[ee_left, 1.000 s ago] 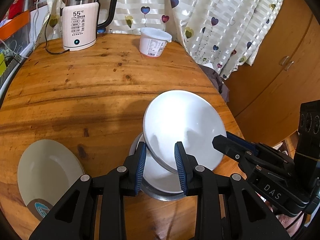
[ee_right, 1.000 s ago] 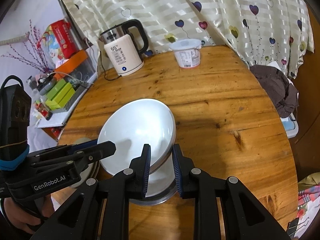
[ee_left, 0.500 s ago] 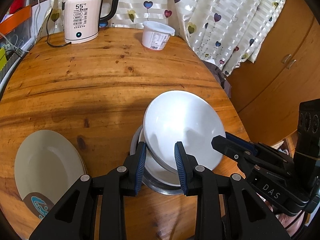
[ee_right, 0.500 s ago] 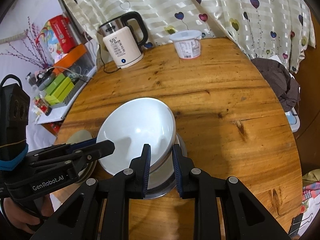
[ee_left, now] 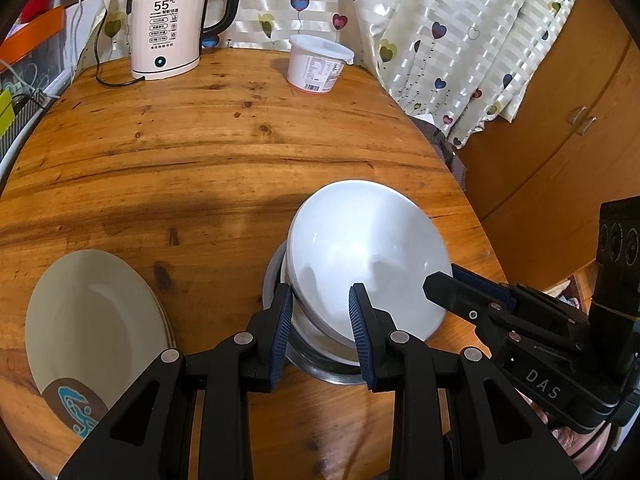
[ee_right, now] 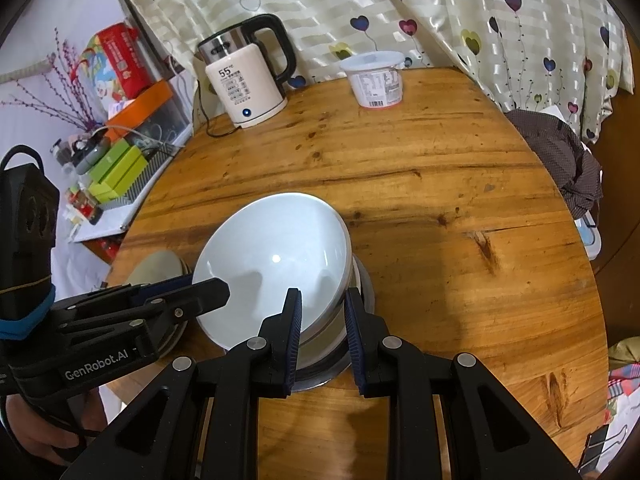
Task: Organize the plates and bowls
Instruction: 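Lift the bowl stack with both grippers and tilt it on its side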
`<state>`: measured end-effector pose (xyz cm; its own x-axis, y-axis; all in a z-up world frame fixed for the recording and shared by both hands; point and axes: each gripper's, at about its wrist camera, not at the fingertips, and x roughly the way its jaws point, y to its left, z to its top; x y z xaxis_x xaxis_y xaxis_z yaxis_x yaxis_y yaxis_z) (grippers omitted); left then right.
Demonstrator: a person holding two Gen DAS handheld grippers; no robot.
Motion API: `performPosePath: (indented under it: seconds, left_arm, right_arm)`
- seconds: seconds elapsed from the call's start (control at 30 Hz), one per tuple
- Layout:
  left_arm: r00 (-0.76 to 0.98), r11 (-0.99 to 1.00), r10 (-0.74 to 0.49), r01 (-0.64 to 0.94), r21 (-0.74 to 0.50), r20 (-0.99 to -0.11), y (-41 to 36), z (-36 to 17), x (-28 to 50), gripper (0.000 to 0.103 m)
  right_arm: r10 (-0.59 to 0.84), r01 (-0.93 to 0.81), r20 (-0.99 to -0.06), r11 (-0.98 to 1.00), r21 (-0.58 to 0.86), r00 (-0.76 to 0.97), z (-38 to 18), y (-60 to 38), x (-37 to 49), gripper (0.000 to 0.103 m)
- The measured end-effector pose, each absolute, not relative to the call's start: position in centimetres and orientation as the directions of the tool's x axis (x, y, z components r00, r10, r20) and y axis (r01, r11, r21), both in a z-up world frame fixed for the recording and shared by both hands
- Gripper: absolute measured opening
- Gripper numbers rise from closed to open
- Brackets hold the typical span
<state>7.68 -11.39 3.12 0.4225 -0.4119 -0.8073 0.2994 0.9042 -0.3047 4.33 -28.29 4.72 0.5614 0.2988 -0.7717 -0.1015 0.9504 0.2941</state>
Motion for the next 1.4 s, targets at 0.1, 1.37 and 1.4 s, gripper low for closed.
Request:
performPosePath:
  seconds: [0.1, 1.37, 1.4]
  left_arm:
    - [0.420, 0.905, -0.410, 0.298, -0.304, -0.810, -11.3, 3.0, 7.6, 0.031]
    - [0.434, 0.903, -0.420, 0.282, -0.323, -0.797, -11.0, 2.4, 7.3, 0.031]
    - [0.435, 0.903, -0.422, 0.281, -0.325, -0.795, -11.0, 2.4, 7.3, 0.031]
  right_arm:
    - [0.299, -0.102, -0.775, 0.950, 0.294, 0.557, 4.5, -28.3, 4.3, 0.021]
    - [0.307, -0.109, -0.783, 0.949, 0.297, 0.541, 3.9, -27.9, 3.9, 0.024]
    - [0.307, -0.110, -0.783, 0.949, 0.296, 0.541, 3.9, -27.9, 3.9, 0.024]
